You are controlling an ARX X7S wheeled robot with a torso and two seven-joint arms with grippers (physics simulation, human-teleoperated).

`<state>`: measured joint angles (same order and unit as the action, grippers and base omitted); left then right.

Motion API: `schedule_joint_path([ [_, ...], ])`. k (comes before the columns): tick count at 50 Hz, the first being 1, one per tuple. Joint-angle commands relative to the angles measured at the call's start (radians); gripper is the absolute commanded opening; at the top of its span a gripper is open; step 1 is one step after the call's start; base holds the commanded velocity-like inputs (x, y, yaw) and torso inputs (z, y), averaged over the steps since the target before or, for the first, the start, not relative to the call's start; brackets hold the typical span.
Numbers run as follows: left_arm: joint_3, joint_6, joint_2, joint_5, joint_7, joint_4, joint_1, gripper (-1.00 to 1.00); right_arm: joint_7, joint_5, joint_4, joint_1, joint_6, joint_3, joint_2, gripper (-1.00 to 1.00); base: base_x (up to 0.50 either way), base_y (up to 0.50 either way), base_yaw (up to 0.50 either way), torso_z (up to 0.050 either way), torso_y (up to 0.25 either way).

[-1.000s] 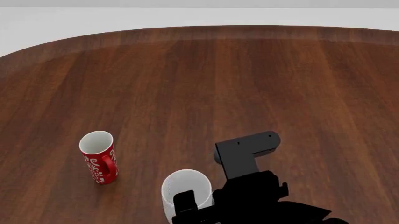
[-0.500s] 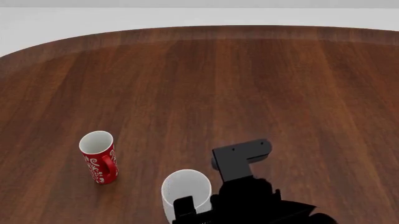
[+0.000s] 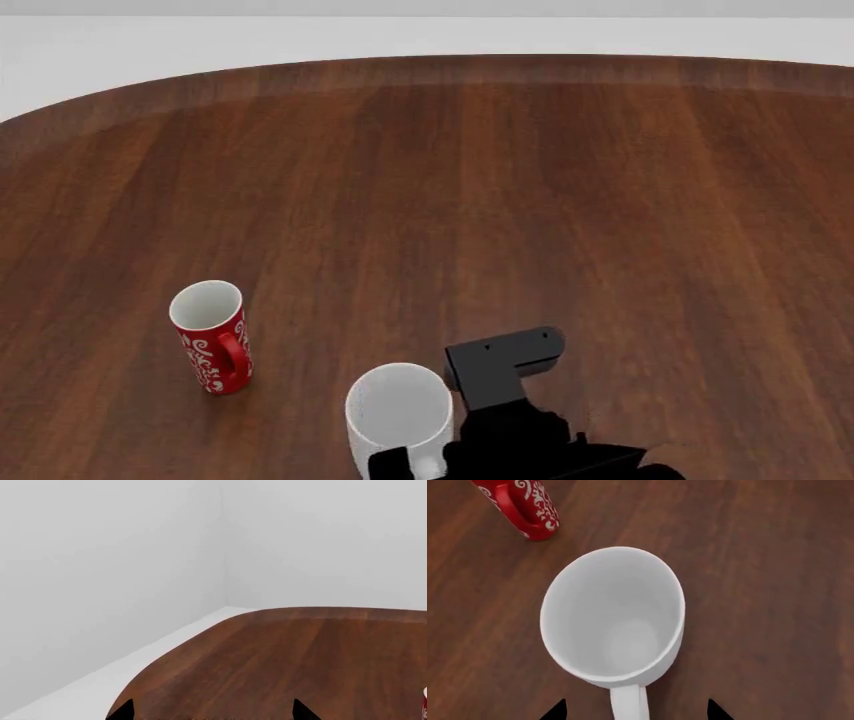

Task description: Put the white mug on the plate.

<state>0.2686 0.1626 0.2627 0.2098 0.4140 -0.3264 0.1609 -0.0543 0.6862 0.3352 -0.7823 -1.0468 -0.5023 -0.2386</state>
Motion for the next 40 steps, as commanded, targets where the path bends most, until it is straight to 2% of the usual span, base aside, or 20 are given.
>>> schedule_joint_path([
  [1, 0.001, -0.017, 0.001, 0.006, -0.002, 0.019, 0.001, 1.00, 0.020, -0.012, 0.057, -0.008, 0.019, -0.024, 0.013, 1.00, 0.00, 0.00, 0.00, 0.000, 0.000],
  [40, -0.008, -0.040, 0.006, 0.012, 0.006, 0.038, 0.008, 1.00, 0.094, -0.036, 0.230, -0.028, 0.096, -0.071, 0.051, 1.00, 0.00, 0.00, 0.00, 0.000, 0.000],
])
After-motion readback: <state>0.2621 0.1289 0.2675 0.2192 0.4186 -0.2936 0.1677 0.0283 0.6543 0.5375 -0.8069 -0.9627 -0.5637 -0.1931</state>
